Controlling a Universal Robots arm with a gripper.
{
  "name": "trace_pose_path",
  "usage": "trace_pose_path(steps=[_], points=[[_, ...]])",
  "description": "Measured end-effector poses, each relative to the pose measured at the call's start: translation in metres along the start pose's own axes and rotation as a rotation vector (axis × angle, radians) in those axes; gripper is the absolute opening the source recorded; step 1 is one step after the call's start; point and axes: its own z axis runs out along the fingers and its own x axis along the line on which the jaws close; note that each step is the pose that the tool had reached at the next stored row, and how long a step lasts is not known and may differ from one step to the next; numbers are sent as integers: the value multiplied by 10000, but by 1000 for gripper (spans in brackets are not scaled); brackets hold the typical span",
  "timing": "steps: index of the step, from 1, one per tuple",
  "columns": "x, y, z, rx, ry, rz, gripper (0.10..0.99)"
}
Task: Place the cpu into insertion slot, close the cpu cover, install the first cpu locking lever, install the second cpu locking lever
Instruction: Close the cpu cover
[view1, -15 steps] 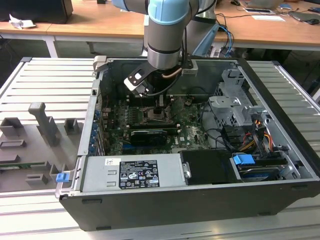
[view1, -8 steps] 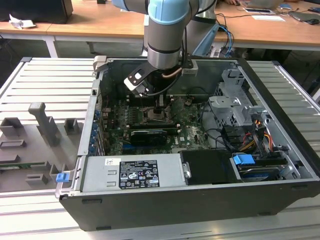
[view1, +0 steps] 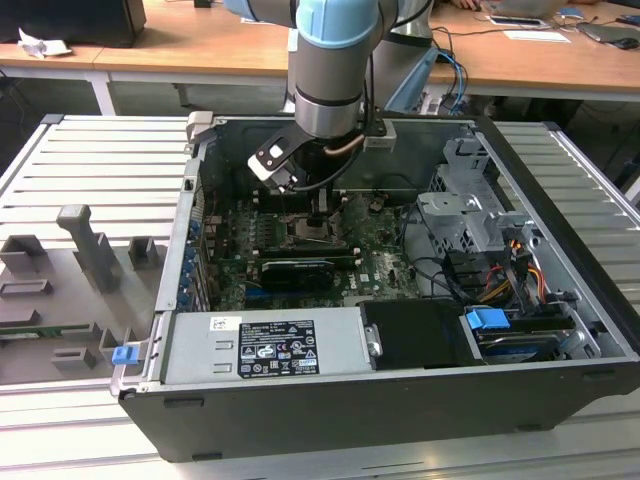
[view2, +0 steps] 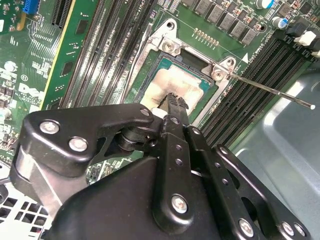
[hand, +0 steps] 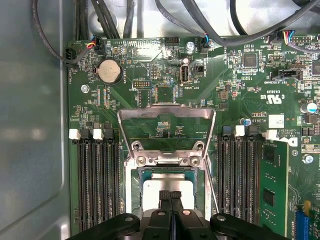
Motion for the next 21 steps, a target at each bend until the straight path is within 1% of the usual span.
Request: trace_pose_path(steps=[11,17,18,19,20,21], points=[[1,0,-26,0,0,0,106],[3,0,-53,0,0,0,106],[4,0,-74,2,1,0,106],[4,0,-84,5,117,-3,106],[5,0,-84,3,130,-2,106],[5,0,-88,5,126,-1,106]])
